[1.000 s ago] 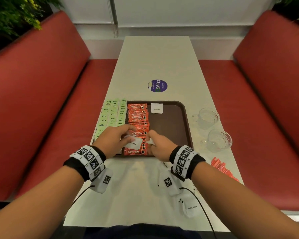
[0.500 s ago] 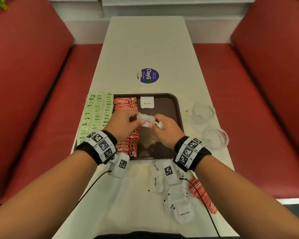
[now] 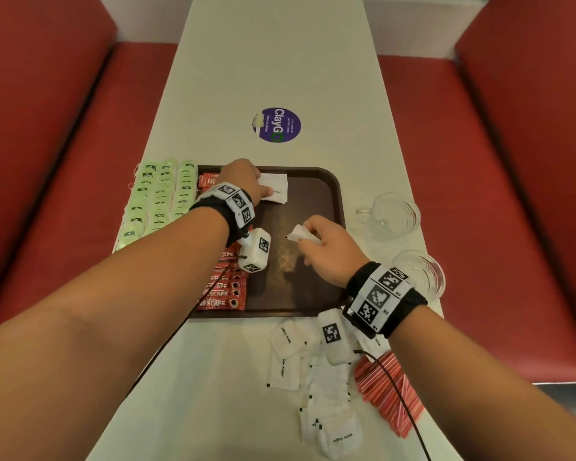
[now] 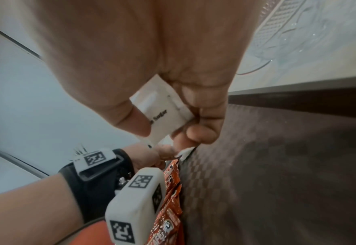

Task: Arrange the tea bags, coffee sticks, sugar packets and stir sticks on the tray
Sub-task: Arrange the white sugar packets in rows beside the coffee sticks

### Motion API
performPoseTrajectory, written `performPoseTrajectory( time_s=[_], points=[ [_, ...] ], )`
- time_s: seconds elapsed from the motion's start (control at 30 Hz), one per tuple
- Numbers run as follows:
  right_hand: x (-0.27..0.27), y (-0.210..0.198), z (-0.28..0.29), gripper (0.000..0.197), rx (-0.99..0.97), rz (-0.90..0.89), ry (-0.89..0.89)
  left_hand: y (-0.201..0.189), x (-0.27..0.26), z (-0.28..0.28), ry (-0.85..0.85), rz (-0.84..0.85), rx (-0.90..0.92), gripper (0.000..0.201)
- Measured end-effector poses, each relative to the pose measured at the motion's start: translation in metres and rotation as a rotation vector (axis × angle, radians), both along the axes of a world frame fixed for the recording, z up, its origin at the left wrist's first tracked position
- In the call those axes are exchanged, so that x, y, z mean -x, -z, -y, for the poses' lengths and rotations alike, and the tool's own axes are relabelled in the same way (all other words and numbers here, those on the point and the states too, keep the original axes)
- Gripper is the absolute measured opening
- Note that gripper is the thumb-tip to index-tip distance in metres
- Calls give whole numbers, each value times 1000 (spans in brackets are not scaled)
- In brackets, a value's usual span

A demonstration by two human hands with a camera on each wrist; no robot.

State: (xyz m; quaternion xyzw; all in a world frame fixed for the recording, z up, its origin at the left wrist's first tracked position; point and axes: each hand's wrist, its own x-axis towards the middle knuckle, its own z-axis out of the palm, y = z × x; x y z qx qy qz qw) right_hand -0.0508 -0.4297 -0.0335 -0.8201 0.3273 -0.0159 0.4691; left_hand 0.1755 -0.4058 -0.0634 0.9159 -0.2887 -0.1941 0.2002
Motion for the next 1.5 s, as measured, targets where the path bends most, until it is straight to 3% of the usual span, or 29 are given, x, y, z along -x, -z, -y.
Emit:
performPoseTrajectory(
  time_s=[0.1, 0.2, 0.33, 0.47, 0.67, 0.73, 0.87, 0.93, 1.03, 1.2, 1.37, 1.5],
  points=[
    [-1, 5, 3, 5, -69, 10, 11, 5, -2, 5, 67, 54, -107, 54],
    [-3, 9, 7, 7, -96, 26, 26, 7, -4, 5, 79, 84, -103, 57],
    [-5, 11, 9, 7, -129, 26, 36, 9, -2, 4, 192, 183, -24, 43],
    [-5, 13, 10, 9, -119, 33, 27, 8, 1, 8, 378, 202, -155, 31],
    [-7, 14, 14, 10, -72, 44, 39, 1, 0, 9, 423, 193, -184, 26],
    [-8, 15, 16, 9, -42, 40, 42, -6, 2, 5, 415, 190, -108, 24],
    [-12, 15, 20, 7, 4, 65, 66, -33, 20, -15, 457, -28, 210, 29],
    [-14, 14, 22, 4, 1, 92, 78, -45, 30, -28, 565, -180, 214, 27],
    [-16, 13, 21, 3, -43, 120, 103, -43, 35, -41, 687, -174, 133, 20],
    [-9, 20, 16, 28, 65, 43, 82, -23, 9, -37, 409, -18, 132, 15],
    [9, 15, 6, 39, 130, -274, -291, -7, -10, -18, 292, 33, -16, 24],
    [16, 13, 2, 39, 116, -424, -475, 2, -11, -3, 233, 30, -61, 32]
  ],
)
